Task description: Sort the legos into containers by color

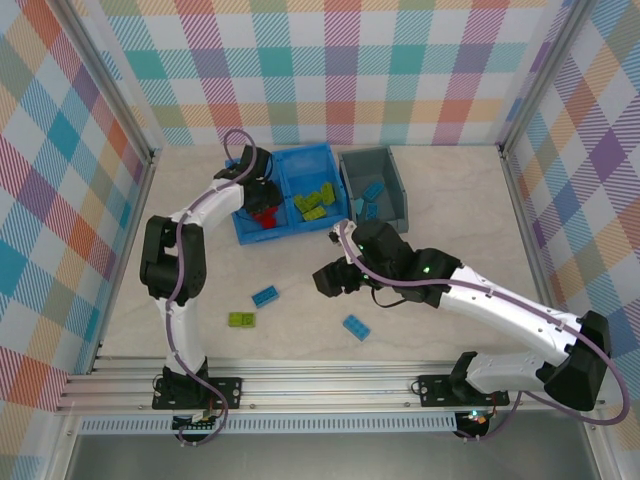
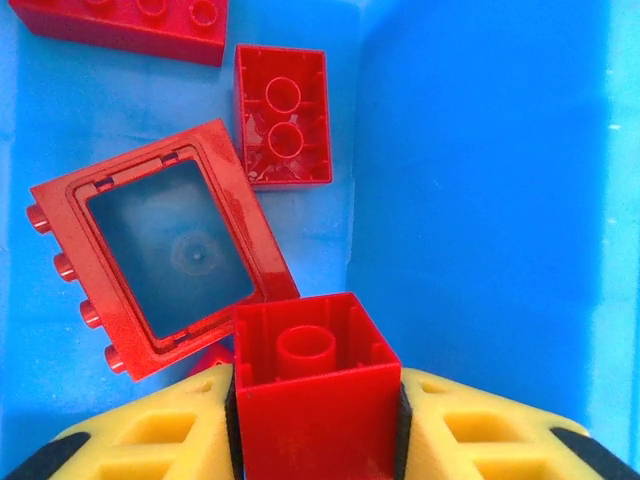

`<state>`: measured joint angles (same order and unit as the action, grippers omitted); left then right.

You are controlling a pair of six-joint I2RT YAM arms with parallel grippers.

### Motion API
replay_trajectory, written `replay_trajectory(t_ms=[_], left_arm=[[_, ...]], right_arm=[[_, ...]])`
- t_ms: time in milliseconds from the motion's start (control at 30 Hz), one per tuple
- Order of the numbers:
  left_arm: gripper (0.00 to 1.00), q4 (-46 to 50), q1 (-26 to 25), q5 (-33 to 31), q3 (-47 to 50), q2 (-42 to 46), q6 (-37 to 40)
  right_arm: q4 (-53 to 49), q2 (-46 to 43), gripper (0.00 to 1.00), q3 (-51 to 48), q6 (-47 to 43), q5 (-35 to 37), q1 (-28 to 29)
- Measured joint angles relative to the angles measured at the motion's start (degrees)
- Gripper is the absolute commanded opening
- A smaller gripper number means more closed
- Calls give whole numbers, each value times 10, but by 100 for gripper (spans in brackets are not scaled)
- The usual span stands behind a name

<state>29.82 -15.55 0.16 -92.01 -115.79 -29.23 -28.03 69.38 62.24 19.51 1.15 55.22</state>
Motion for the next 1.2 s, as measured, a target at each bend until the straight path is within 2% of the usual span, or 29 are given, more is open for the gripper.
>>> replay_trajectory(t_ms=[100, 200, 433, 633, 767, 833, 1033, 1200], left_arm=[[54, 0, 3, 4, 0, -2, -1], [58, 0, 6, 4, 0, -2, -2], [59, 5, 7, 2, 16, 32, -3], [60, 19, 7, -2, 69, 170, -10], [69, 27, -9, 4, 115, 303, -2], [71, 31, -35, 8, 146, 372, 4], [75, 65, -162, 25, 226, 551, -3], [74, 82, -274, 19, 318, 638, -53]], right_arm=[[0, -5, 74, 0, 5, 0, 0], [0, -7, 74, 0, 8, 0, 0], [-2, -16, 74, -7, 14, 13, 0], [-38, -32, 75, -11, 36, 46, 0], [-96, -45, 76, -26, 57, 63, 0], [-122, -53, 77, -40, 68, 68, 1], [-195, -84, 77, -69, 84, 65, 4], [-211, -44, 78, -71, 85, 37, 5]])
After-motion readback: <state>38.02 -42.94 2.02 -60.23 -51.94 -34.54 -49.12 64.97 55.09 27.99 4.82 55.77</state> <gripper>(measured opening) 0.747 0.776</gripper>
